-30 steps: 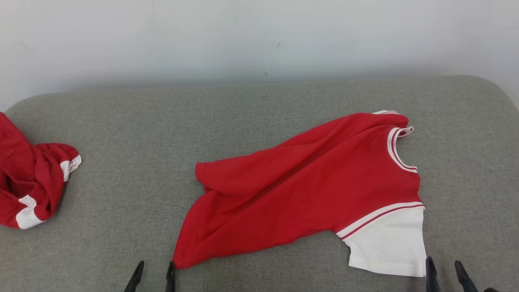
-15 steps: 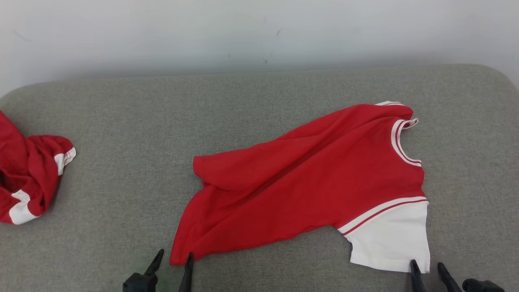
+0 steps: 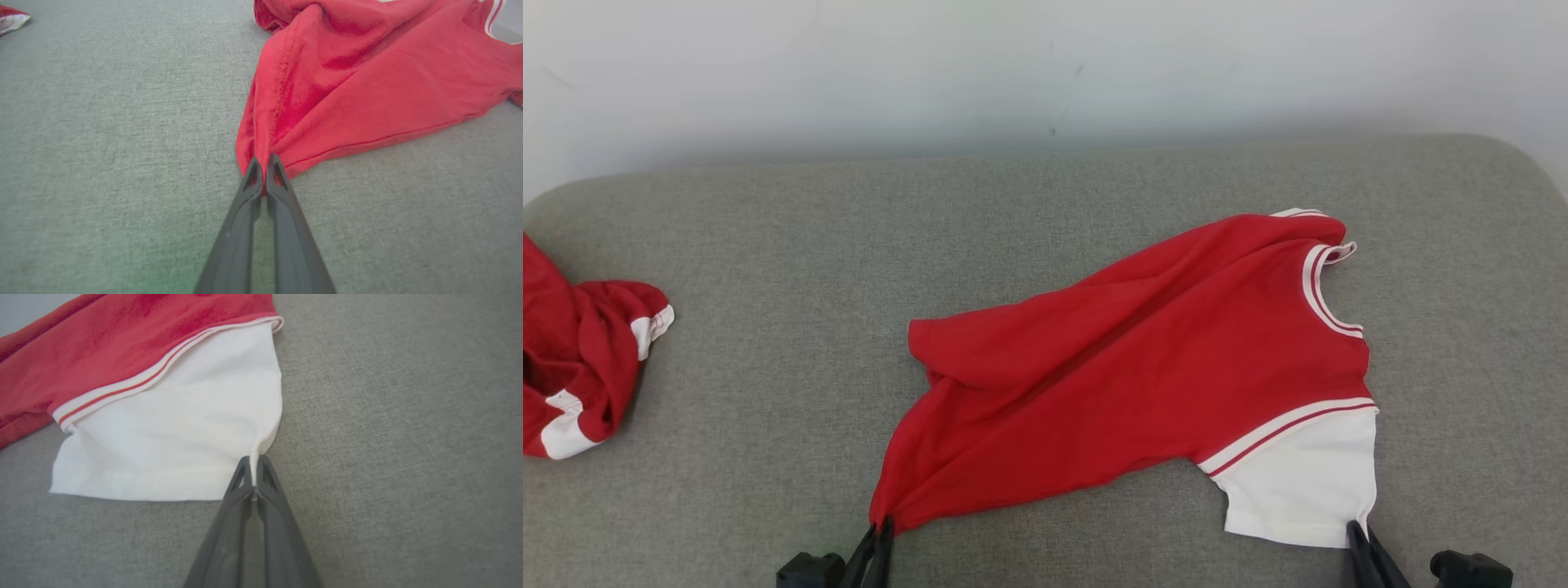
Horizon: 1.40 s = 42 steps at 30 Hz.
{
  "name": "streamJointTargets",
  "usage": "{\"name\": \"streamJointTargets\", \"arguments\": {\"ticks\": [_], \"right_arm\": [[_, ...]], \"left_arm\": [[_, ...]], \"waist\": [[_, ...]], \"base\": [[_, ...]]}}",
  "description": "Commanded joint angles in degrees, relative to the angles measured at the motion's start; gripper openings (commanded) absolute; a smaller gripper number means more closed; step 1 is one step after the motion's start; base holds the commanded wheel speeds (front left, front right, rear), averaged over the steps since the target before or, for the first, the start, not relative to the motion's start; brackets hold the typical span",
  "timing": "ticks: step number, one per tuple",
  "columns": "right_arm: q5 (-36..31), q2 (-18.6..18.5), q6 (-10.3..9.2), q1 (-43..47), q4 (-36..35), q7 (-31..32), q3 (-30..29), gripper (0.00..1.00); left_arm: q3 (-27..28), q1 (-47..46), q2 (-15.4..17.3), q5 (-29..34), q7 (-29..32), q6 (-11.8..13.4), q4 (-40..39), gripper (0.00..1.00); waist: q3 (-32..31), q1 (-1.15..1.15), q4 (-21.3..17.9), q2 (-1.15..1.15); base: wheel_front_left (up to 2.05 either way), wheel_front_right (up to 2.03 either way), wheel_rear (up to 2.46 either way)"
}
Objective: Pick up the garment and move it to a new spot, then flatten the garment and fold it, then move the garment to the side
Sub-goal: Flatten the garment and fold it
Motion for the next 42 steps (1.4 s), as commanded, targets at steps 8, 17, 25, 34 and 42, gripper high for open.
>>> {"name": "streamJointTargets", "arguments": {"ticks": [8, 17, 25, 34, 42], "right_arm": [[2.81, -1.69, -0.13, 0.79, -9.58, 0.34, 1.32, 0.00], [5.92, -6.85, -0.13, -11.26, -16.74, 5.01, 2.80, 0.00], [9.52, -9.86, -0.13, -32.36, -14.44, 8.77, 3.89, 0.00], [12.60, -12.02, -0.13, -66.49, -5.07, 14.05, 3.52, 0.00], [9.94, -11.68, -0.14, -91.99, 4.21, 15.68, 6.50, 0.00]], "left_arm": [[0.89, 1.65, 0.75, 0.05, -0.19, -0.03, -8.04, 0.00], [-3.59, -11.72, 6.56, -0.06, 2.58, 0.00, -14.85, 0.00], [-8.61, -33.57, 13.63, -5.97, 9.51, 0.00, -17.57, 0.00], [-14.89, -67.38, 17.72, -15.08, 13.53, 0.00, -9.94, 0.00], [-19.97, -92.34, 18.13, -17.94, 13.18, 0.00, -0.60, 0.00]], "waist": [[-0.76, 0.00, -0.33, 0.00], [3.46, 0.00, -2.10, 0.00], [12.91, 0.00, -3.49, 0.00], [24.05, 0.00, -3.65, 0.00], [29.90, 0.00, -4.35, 0.00]], "base": [[0.00, 0.00, 0.00], [0.00, 0.00, 0.00], [0.00, 0.00, 0.00], [0.00, 0.00, 0.00], [0.00, 0.00, 0.00]]}}
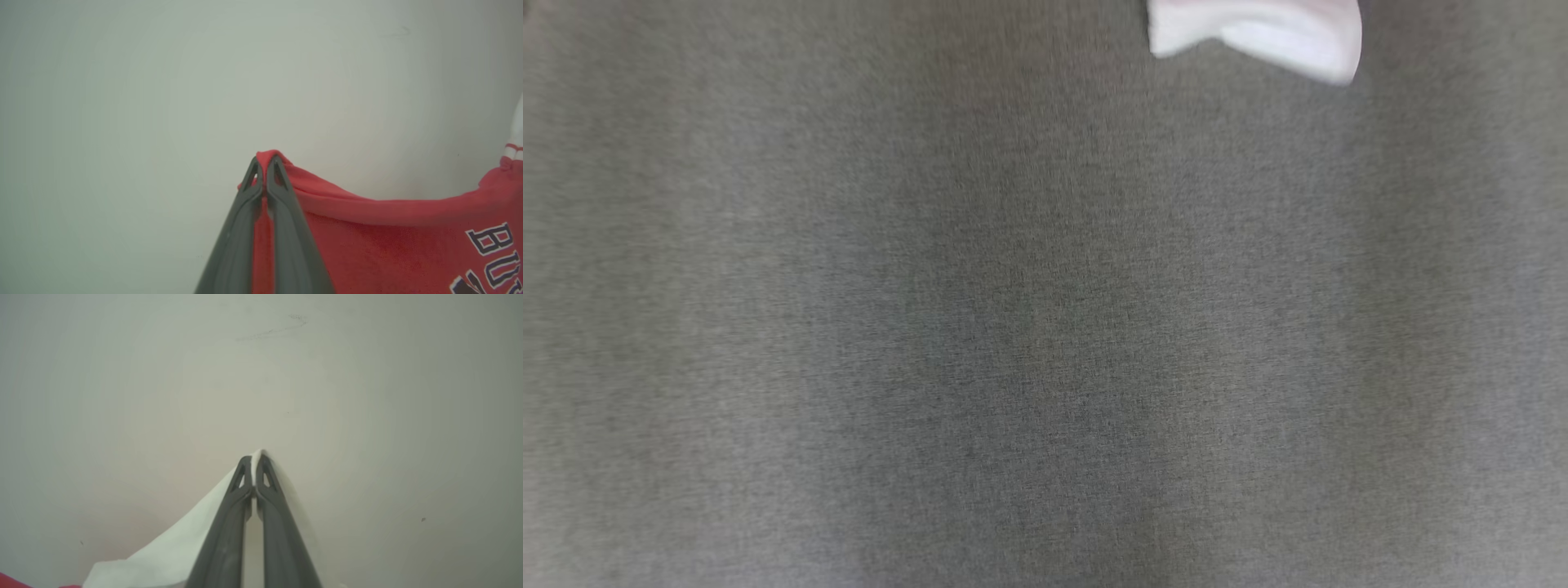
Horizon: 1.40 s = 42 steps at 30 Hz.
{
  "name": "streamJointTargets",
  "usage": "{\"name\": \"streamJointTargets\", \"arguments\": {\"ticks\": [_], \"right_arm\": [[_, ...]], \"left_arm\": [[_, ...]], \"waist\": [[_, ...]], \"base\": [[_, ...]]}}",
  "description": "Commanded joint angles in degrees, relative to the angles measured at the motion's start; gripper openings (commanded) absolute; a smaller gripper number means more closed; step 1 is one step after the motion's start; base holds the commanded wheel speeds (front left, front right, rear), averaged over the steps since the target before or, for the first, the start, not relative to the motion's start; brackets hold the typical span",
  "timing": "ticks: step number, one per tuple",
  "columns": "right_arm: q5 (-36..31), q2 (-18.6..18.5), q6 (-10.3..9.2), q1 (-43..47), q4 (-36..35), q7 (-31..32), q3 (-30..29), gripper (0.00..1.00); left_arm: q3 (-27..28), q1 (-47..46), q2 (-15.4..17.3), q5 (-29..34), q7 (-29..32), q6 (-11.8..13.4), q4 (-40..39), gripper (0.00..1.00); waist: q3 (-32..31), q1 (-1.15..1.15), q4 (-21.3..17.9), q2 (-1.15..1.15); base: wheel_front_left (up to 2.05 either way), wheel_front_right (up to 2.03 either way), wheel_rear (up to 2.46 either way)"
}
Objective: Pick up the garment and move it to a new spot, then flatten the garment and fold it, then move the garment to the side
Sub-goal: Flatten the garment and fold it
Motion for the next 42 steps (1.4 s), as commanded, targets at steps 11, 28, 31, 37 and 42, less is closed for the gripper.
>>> {"name": "streamJointTargets", "arguments": {"ticks": [11, 28, 31, 37, 42], "right_arm": [[-4.64, 1.54, -0.14, -23.53, 14.74, -3.17, 2.38, 0.00], [-2.93, 2.20, -0.14, -28.77, 22.51, -6.68, 8.03, 0.00], [-1.67, 1.43, -0.14, -27.53, 21.78, -7.15, 8.83, 0.00], [3.15, -0.89, -0.14, -20.20, 17.19, -7.41, 12.81, 0.00], [9.94, -3.44, -0.14, -6.77, 10.34, -8.47, 15.96, 0.00]], "left_arm": [[-4.83, -19.95, -0.62, -2.21, -3.39, 0.15, 15.68, 0.00], [-13.86, -24.75, 0.59, -9.24, -5.80, 0.14, 22.92, 0.00], [-14.90, -23.80, 0.93, -11.36, -6.53, 0.14, 22.44, 0.00], [-17.84, -16.75, 2.00, -16.91, -10.40, 0.14, 19.16, 0.00], [-18.66, -6.61, 2.98, -19.45, -12.77, 0.14, 16.06, 0.00]], "waist": [[5.66, -0.02, -2.80, -0.01], [6.89, -0.02, -3.42, -0.01], [7.46, -0.02, -3.12, -0.01], [6.26, -0.02, -2.48, -0.01], [2.43, -0.02, -2.37, -0.01]], "base": [[0.00, 0.00, 0.00], [0.00, 0.00, 0.00], [0.00, 0.00, 0.00], [0.00, 0.00, 0.00], [0.00, 0.00, 0.00]]}}
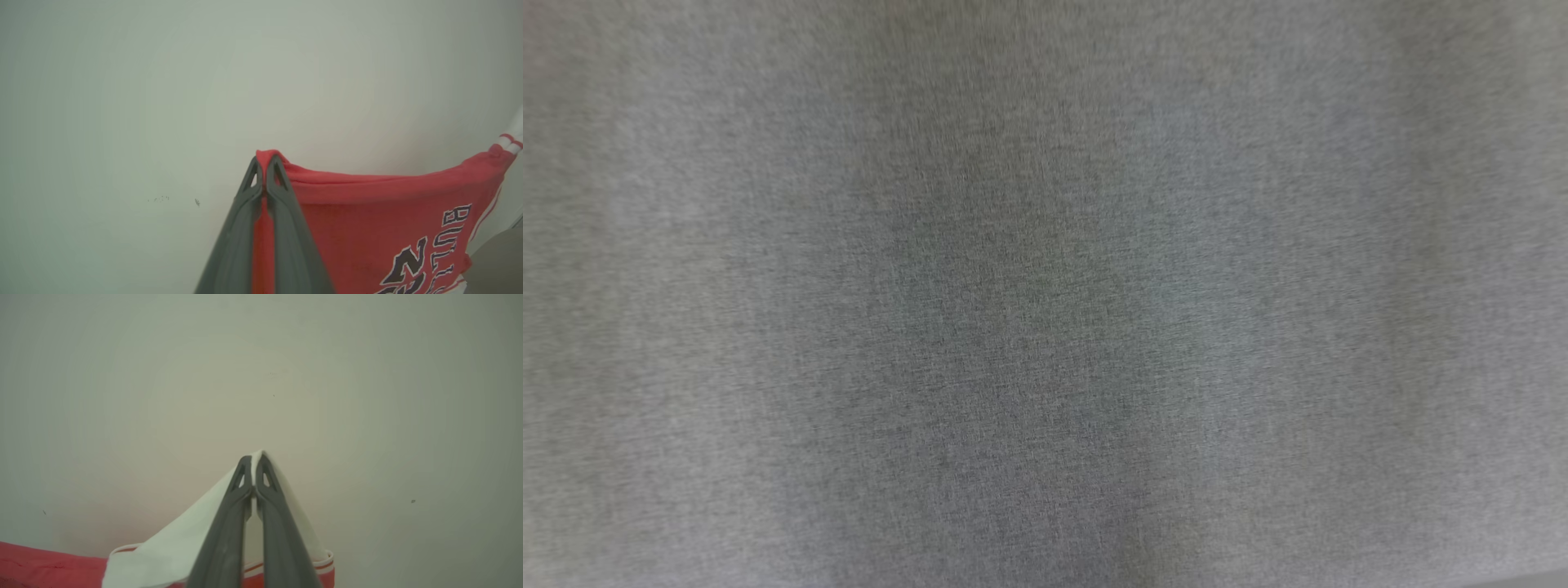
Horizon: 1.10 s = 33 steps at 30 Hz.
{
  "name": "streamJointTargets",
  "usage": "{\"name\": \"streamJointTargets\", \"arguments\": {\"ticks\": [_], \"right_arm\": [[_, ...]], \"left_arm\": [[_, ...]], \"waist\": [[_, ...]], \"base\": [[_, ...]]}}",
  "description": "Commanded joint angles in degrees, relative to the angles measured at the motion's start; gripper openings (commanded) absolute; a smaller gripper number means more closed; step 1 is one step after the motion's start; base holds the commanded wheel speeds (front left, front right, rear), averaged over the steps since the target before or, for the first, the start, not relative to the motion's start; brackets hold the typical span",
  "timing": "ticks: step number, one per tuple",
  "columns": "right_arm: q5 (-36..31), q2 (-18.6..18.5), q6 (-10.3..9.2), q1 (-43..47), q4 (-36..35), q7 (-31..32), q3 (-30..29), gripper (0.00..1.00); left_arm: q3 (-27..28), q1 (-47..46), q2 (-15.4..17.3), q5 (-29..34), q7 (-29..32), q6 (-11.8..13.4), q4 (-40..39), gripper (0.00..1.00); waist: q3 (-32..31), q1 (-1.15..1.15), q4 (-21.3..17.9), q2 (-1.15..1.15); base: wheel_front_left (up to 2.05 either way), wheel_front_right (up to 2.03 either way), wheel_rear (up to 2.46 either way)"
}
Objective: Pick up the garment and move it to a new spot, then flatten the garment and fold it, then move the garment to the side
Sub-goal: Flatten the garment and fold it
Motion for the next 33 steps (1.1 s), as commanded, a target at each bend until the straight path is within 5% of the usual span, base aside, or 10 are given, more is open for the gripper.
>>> {"name": "streamJointTargets", "arguments": {"ticks": [1, 9, 17, 25, 33], "right_arm": [[1.47, -0.51, -0.14, 3.37, -1.67, -0.43, 0.46, 0.00], [8.76, -6.52, -0.14, 31.91, -18.33, -2.87, -0.28, 0.00], [9.43, -9.69, -0.14, 59.62, -34.00, -1.21, -7.60, 0.00], [5.09, -1.57, -0.14, 82.06, -47.03, 3.37, -18.35, 0.00], [-0.44, 7.46, -0.14, 96.66, -51.30, 5.90, -21.89, 0.00]], "left_arm": [[0.53, 2.96, 0.41, -1.07, -0.57, 0.16, -0.60, 0.00], [7.26, 25.51, 2.17, -0.68, -0.94, 5.57, -14.13, 0.00], [13.63, 52.00, 5.28, 1.41, -0.97, 11.50, -32.45, 0.00], [15.09, 72.43, 6.41, 2.63, -0.98, 16.32, -43.87, 0.00], [15.12, 85.52, 5.38, 4.97, -0.98, 17.61, -44.90, 0.00]], "waist": [[-2.92, 0.01, 0.23, 0.00], [-10.56, 0.01, 0.79, 0.00], [-15.76, 0.01, 0.72, 0.00], [-17.86, 0.01, 0.17, 0.00], [-20.06, 0.01, 0.03, 0.00]], "base": [[0.00, 0.00, 0.00], [0.00, 0.00, 0.00], [0.00, 0.00, 0.00], [0.00, 0.00, 0.00], [0.00, 0.00, 0.00]]}}
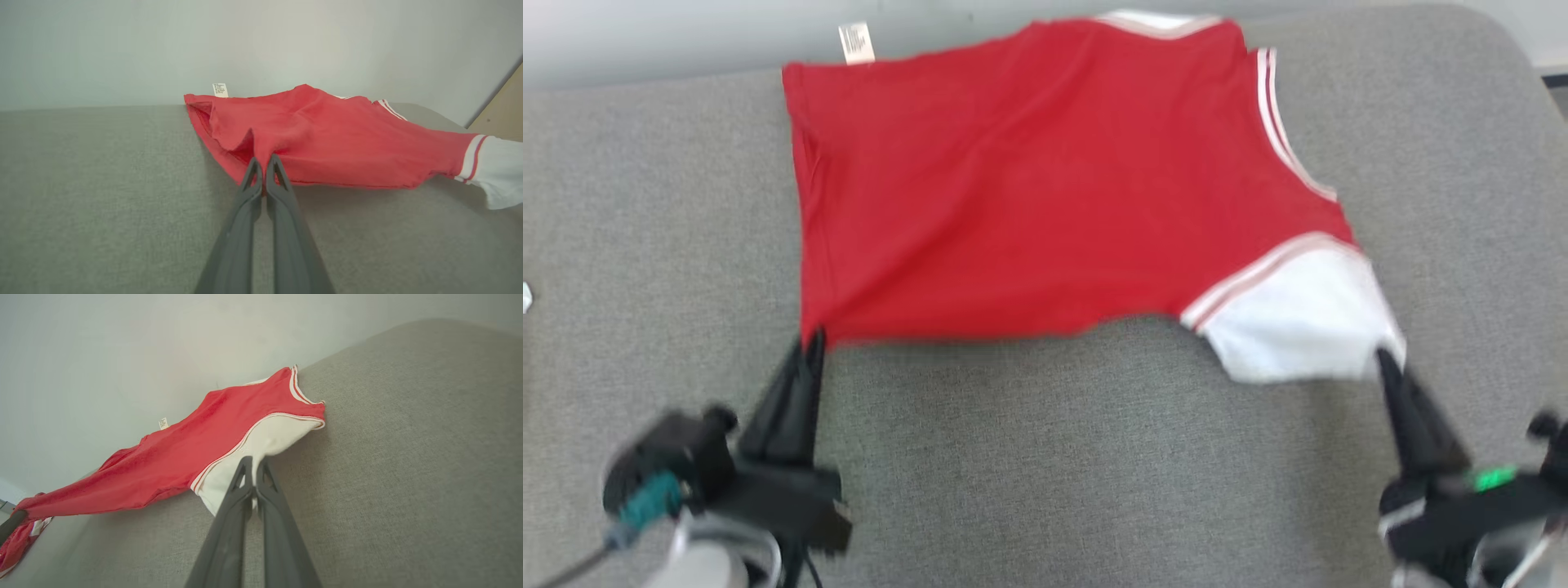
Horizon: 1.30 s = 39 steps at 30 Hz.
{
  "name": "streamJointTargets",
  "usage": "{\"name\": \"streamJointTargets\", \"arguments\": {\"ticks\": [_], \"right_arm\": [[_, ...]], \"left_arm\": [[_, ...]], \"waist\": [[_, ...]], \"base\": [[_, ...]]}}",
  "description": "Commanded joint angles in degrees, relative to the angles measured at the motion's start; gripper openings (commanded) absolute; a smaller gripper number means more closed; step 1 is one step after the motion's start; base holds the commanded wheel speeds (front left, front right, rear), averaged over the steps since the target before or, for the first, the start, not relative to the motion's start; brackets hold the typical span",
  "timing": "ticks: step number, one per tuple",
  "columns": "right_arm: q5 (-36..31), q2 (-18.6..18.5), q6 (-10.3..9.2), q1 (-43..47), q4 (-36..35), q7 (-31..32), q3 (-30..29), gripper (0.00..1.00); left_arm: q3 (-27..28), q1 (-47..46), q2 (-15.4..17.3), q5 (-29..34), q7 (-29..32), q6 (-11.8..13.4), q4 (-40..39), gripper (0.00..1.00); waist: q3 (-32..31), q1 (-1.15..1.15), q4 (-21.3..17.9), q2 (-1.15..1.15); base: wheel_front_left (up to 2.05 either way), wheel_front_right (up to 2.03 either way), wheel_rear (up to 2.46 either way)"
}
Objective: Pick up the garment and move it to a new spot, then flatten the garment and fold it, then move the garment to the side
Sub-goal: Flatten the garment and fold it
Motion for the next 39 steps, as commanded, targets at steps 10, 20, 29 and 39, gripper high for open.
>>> {"name": "streamJointTargets", "arguments": {"ticks": [10, 20, 29, 39], "right_arm": [[-3.61, 6.61, -0.14, 13.06, 2.49, 1.09, -2.60, 0.00], [-1.57, 9.24, -0.14, 24.60, 4.80, 4.67, -4.02, 0.00], [-0.47, 11.99, -0.14, 25.49, -1.48, 7.84, -3.87, 0.00], [-0.24, 10.21, -0.14, 17.02, -3.94, 10.45, -5.73, 0.00]], "left_arm": [[5.61, 16.26, -5.75, 3.58, -0.18, 0.17, 2.37, 0.00], [11.01, 24.31, -9.95, 6.06, -0.18, -2.96, 6.37, 0.00], [13.81, 25.49, -13.10, 8.79, -0.18, -5.48, 7.06, 0.00], [14.69, 23.07, -14.56, 9.81, -0.18, -7.09, 5.32, 0.00]], "waist": [[-3.94, 0.01, -0.62, 0.01], [-6.73, 0.01, 1.66, 0.01], [-6.80, 0.01, 1.15, 0.01], [-7.57, 0.01, 1.76, 0.01]], "base": [[0.00, 0.00, 0.00], [0.00, 0.00, 0.00], [0.00, 0.00, 0.00], [0.00, 0.00, 0.00]]}}
